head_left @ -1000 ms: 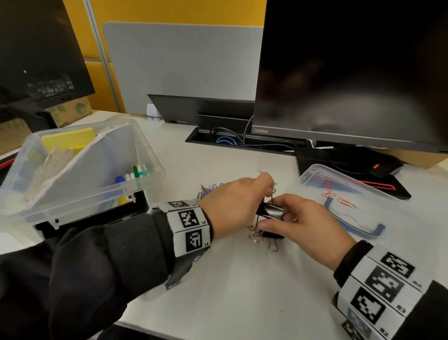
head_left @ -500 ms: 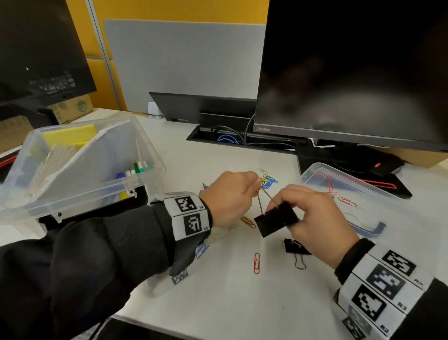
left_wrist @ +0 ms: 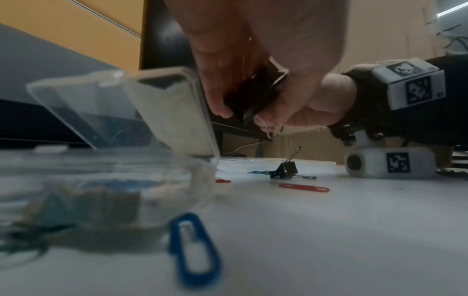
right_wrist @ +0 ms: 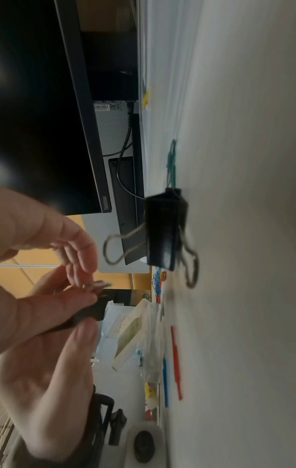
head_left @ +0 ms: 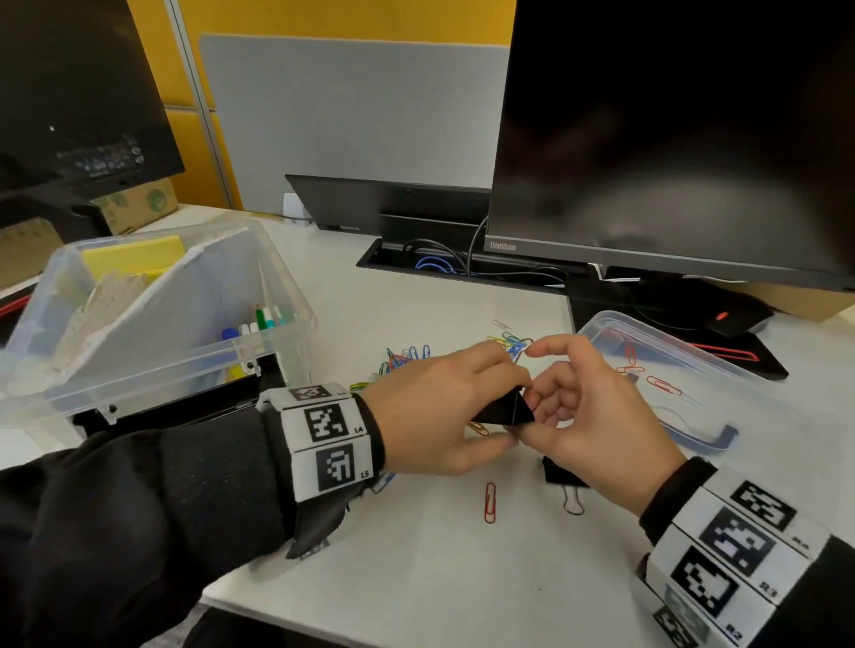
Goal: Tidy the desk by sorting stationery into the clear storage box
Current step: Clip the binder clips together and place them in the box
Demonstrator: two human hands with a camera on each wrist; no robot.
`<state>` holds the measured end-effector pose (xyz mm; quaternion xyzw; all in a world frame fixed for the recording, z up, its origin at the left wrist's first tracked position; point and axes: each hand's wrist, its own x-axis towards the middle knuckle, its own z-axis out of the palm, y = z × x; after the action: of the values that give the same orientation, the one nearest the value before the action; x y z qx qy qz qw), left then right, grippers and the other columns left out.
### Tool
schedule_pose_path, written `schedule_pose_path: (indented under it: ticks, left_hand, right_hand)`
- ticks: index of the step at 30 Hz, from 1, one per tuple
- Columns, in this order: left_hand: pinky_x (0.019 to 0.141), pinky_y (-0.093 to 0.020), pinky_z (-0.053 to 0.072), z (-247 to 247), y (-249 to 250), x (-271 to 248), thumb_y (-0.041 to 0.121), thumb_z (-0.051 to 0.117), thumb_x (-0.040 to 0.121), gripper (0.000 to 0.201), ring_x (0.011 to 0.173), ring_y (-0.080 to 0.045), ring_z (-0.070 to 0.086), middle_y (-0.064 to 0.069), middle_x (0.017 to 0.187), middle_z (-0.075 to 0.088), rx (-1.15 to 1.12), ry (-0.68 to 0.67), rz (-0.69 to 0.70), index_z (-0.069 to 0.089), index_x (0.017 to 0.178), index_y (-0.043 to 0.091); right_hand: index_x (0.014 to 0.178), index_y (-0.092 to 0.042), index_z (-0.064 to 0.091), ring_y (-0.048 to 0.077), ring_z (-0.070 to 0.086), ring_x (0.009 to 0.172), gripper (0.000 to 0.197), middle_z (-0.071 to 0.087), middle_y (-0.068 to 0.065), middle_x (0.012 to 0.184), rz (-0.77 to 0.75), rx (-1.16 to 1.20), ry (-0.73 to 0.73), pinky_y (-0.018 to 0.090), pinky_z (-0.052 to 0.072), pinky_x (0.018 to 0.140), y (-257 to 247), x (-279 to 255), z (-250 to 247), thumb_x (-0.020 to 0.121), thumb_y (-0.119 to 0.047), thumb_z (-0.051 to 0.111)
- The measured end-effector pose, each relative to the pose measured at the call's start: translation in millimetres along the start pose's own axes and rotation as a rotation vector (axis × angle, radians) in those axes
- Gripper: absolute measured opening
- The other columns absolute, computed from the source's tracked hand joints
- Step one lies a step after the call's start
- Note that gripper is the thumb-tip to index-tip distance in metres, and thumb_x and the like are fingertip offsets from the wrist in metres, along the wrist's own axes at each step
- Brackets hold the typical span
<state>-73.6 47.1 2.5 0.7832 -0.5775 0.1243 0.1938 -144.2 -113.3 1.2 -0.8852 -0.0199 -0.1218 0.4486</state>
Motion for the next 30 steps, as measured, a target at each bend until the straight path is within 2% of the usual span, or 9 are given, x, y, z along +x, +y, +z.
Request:
schedule_pose_path:
  ticks: [4, 7, 11, 13, 16, 21, 25, 27, 30]
  left_hand:
    - [0.048, -0.027, 0.053, 3, -3, 1, 0.037, 0.054, 0.078, 0.034, 0.059, -0.024, 0.061, -0.007, 0.087, 0.059, 0.009, 0.037, 0.01, 0.063, 0.093, 0.008]
    - [0.045, -0.02, 0.047, 5, 0, -1, 0.032, 0.05, 0.077, 0.028, 0.055, -0.021, 0.059, -0.003, 0.084, 0.059, 0.0, 0.026, 0.009, 0.057, 0.092, 0.01]
    - [0.051, -0.023, 0.044, 6, 1, -2, 0.028, 0.046, 0.07, 0.03, 0.065, -0.014, 0.055, 0.0, 0.088, 0.056, -0.047, 0.035, -0.029, 0.044, 0.098, 0.017]
    - [0.053, -0.028, 0.045, 5, 2, 0, 0.028, 0.046, 0.069, 0.031, 0.066, -0.02, 0.056, 0.001, 0.093, 0.049, -0.073, 0.057, -0.067, 0.044, 0.099, 0.017]
    - [0.056, -0.034, 0.048, 1, 1, 3, 0.028, 0.05, 0.072, 0.031, 0.069, -0.024, 0.056, 0.008, 0.098, 0.035, -0.105, 0.1, -0.08, 0.038, 0.1, 0.022]
    - [0.062, -0.027, 0.045, 4, 0, 3, 0.014, 0.053, 0.081, 0.022, 0.075, -0.015, 0.049, -0.006, 0.093, 0.052, -0.065, 0.184, -0.051, 0.056, 0.101, 0.006]
    - [0.065, -0.024, 0.042, 7, 2, 3, 0.011, 0.043, 0.084, 0.026, 0.075, -0.019, 0.055, -0.01, 0.093, 0.058, -0.032, 0.136, -0.01, 0.053, 0.108, 0.008]
    - [0.066, -0.023, 0.043, 8, 0, 4, 0.008, 0.046, 0.085, 0.031, 0.079, -0.017, 0.054, -0.008, 0.098, 0.058, 0.025, 0.109, -0.045, 0.05, 0.116, 0.011]
    - [0.07, -0.028, 0.041, 5, -2, 4, 0.001, 0.05, 0.082, 0.045, 0.087, -0.013, 0.045, -0.006, 0.105, 0.056, 0.045, 0.085, -0.145, 0.049, 0.125, 0.012]
  right_hand:
    - [0.118, -0.041, 0.039, 0.004, 0.059, 0.065, 0.071, 0.052, -0.01, 0.092, -0.05, -0.039, 0.012, 0.009, 0.047, 0.061, -1, 1, -2, 0.069, -0.002, 0.072]
    - [0.102, -0.055, 0.043, -0.003, 0.049, 0.086, 0.056, 0.039, -0.023, 0.106, -0.126, -0.166, -0.019, -0.003, 0.036, 0.073, 2, 0, -1, 0.074, -0.015, 0.071]
    - [0.081, -0.049, 0.051, -0.015, 0.038, 0.105, 0.04, 0.034, -0.03, 0.115, -0.142, -0.21, -0.011, -0.011, 0.024, 0.08, 4, 1, 0, 0.069, -0.019, 0.075]
    - [0.072, -0.043, 0.051, -0.019, 0.043, 0.097, 0.033, 0.05, -0.024, 0.109, -0.162, -0.235, 0.022, -0.008, 0.026, 0.081, 4, 1, 0, 0.069, -0.021, 0.076]
    - [0.068, -0.037, 0.054, -0.013, 0.052, 0.077, 0.025, 0.063, -0.016, 0.085, -0.099, -0.252, 0.047, -0.006, 0.032, 0.071, 5, -1, -2, 0.074, -0.022, 0.073]
    - [0.06, -0.033, 0.053, 0.005, 0.061, 0.071, 0.028, 0.066, -0.008, 0.068, -0.024, -0.234, 0.031, 0.004, 0.043, 0.067, 4, 0, -2, 0.079, -0.018, 0.069]
    - [0.065, -0.03, 0.051, 0.0, 0.054, 0.074, 0.024, 0.067, -0.004, 0.085, -0.014, -0.352, -0.001, 0.002, 0.036, 0.065, 2, 0, -3, 0.083, -0.021, 0.065]
    - [0.082, -0.031, 0.054, 0.004, 0.053, 0.088, 0.009, 0.062, -0.008, 0.097, 0.014, -0.46, -0.054, 0.011, 0.037, 0.075, -1, -2, -5, 0.082, -0.031, 0.064]
    - [0.113, -0.035, 0.047, 0.008, 0.046, 0.109, 0.05, 0.047, -0.014, 0.111, 0.151, -0.611, -0.196, 0.027, 0.042, 0.091, 0, -9, -9, 0.07, -0.051, 0.068]
